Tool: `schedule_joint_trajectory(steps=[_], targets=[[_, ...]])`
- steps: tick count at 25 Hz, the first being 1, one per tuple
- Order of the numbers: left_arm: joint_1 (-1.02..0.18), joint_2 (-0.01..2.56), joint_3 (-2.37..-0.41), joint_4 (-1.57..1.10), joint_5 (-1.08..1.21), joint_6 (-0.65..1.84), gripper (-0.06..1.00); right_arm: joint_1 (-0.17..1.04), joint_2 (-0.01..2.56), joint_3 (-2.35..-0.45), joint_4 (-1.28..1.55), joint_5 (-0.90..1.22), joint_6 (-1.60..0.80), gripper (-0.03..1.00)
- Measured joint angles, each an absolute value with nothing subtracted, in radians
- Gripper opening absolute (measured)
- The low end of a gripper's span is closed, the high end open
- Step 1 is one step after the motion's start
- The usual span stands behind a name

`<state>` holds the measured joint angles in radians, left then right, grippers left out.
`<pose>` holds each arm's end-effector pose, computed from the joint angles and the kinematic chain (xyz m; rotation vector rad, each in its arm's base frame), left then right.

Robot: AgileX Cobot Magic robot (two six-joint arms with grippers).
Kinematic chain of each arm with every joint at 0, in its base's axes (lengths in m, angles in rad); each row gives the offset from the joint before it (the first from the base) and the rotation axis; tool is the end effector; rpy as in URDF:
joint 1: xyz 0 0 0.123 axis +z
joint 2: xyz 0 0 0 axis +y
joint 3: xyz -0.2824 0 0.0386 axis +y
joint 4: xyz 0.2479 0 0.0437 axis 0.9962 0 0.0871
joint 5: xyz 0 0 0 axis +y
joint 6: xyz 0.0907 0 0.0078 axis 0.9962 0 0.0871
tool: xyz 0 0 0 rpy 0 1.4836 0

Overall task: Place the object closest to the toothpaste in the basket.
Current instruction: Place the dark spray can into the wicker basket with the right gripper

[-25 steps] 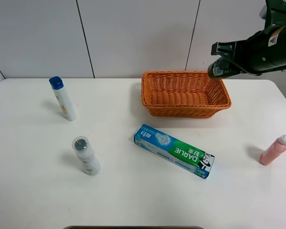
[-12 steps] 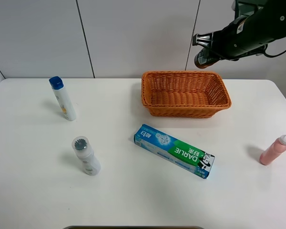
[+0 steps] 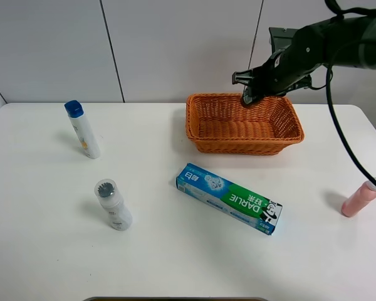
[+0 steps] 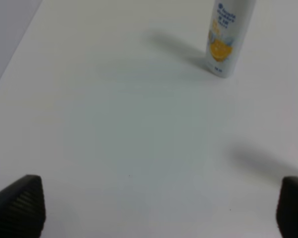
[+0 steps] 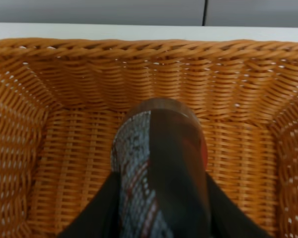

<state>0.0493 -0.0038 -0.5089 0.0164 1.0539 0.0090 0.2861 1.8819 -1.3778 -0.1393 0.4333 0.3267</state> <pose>-0.0063 0.0010 0.2802 -0.0416 2.0247 0.0564 0.4059 0.1138 0.2304 -0.0773 2.4198 0.1522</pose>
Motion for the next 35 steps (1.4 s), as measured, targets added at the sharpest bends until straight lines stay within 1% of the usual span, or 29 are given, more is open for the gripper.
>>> schedule_joint_trajectory(steps=[16,35], targets=[[0.049,-0.004,-0.509,0.017,1.054,0.009,0.94,0.286,2.082,-1.38,-0.139,0.33,0.327,0.33],[0.049,-0.004,-0.509,0.017,1.054,0.009,0.94,0.286,2.087,-1.383,-0.139,0.316,0.327,0.33]])
